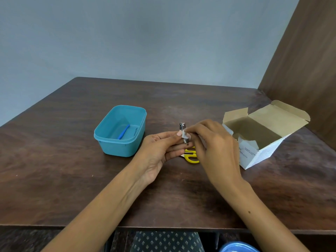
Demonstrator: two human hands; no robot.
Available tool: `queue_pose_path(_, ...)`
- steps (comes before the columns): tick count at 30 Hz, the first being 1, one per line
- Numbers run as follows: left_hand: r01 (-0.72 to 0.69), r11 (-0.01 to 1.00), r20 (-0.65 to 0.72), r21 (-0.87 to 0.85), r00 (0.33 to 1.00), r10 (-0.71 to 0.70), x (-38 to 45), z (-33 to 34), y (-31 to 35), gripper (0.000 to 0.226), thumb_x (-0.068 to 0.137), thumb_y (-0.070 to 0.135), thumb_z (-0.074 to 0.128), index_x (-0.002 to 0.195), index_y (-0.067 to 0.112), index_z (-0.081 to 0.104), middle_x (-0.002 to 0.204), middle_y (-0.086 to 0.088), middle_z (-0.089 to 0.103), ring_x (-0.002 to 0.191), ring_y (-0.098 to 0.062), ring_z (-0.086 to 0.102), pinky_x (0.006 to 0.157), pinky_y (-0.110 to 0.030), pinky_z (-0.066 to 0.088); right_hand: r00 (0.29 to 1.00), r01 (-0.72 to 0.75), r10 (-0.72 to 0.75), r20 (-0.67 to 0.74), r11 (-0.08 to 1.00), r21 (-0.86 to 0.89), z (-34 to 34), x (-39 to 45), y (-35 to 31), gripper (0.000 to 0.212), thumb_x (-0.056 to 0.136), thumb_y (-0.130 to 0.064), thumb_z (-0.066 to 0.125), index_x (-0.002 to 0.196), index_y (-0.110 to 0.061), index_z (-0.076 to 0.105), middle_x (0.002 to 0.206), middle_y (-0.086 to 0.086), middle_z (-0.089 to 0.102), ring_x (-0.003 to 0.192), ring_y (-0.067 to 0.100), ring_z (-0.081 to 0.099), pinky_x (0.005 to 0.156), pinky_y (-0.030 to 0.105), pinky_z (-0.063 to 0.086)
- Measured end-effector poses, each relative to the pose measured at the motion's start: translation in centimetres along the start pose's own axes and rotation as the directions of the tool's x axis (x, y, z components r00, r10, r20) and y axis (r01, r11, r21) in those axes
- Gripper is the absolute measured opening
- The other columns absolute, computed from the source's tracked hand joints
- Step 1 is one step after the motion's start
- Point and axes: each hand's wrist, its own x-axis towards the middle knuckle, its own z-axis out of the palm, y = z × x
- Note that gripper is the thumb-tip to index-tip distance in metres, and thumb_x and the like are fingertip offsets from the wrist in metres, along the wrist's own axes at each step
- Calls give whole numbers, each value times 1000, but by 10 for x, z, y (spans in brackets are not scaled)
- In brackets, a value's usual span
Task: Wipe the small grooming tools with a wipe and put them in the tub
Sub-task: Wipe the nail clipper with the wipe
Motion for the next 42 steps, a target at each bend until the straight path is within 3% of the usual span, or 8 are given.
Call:
queue_pose_path(8, -4, 996, 67, 89, 998, -2, -1, -1, -4, 13, 88, 11, 60, 94, 5, 70, 80, -6, 76, 73, -10, 73, 53, -15, 54, 1000, 2, -2, 0, 1000, 24, -4, -5, 6, 9, 86, -15, 61, 84, -16, 70, 84, -2, 65, 76, 19, 59, 55, 33, 47)
queue_pose_path(14, -194, 953, 102, 234, 979, 175, -1, 0, -8, 13, 88, 4, 60, 96, 2, 70, 78, -7, 76, 71, -14, 73, 59, -21, 58, 994, -95, 101, -36, 986, 139, -4, 2, 9, 6, 84, -14, 65, 82, -17, 69, 81, -4, 67, 70, 10, 61, 58, 25, 48)
queue_pose_path(17, -346, 854, 108, 388, 938, 331, 2, -2, -12, 13, 87, 2, 61, 96, 7, 70, 75, -2, 75, 70, -10, 71, 59, -21, 57, 936, -334, 351, 40, 843, 421, -3, 9, 15, 8, 84, -13, 68, 79, -20, 68, 77, -4, 70, 72, 8, 64, 65, 19, 51)
queue_pose_path(20, -428, 758, 111, 493, 895, 433, 6, -5, -15, 17, 86, 4, 64, 98, 13, 72, 83, -5, 75, 77, -12, 71, 65, -24, 56, 870, -466, 461, 173, 656, 593, -8, 13, 22, 10, 84, -15, 68, 78, -23, 69, 75, -5, 70, 76, 11, 66, 72, 44, 57)
queue_pose_path(29, -541, 645, 117, 540, 807, 579, 8, -7, -14, 19, 79, 4, 72, 91, 18, 76, 86, 2, 74, 80, -14, 70, 71, -29, 56, 906, -423, 357, 227, 759, 495, -15, 12, 25, 8, 82, -13, 70, 81, -20, 72, 77, -6, 72, 72, 6, 64, 69, 30, 54)
queue_pose_path(34, -528, 670, 109, 522, 820, 561, 7, -8, -13, 16, 78, 5, 73, 92, 8, 76, 85, -4, 75, 75, -14, 71, 69, -26, 56, 910, -415, 344, 232, 740, 530, -17, 8, 23, 7, 83, -12, 69, 83, -18, 73, 79, -5, 72, 75, 8, 66, 67, 39, 57)
queue_pose_path(40, -427, 823, 25, 374, 892, 451, 5, -4, -10, 16, 75, -1, 73, 84, 11, 75, 74, -1, 76, 66, -11, 69, 62, -18, 55, 862, -476, 440, 251, 534, 699, -17, 5, 20, 13, 84, -7, 66, 79, -18, 71, 81, 2, 73, 74, 7, 66, 56, 20, 51)
queue_pose_path(42, -405, 845, 12, 350, 903, 429, 4, -3, -9, 17, 75, -2, 72, 83, 12, 75, 72, 1, 75, 64, -9, 69, 61, -17, 54, 875, -447, 441, 198, 584, 678, -17, 3, 19, 13, 84, -8, 67, 79, -19, 72, 79, -2, 73, 75, 7, 66, 61, 23, 53)
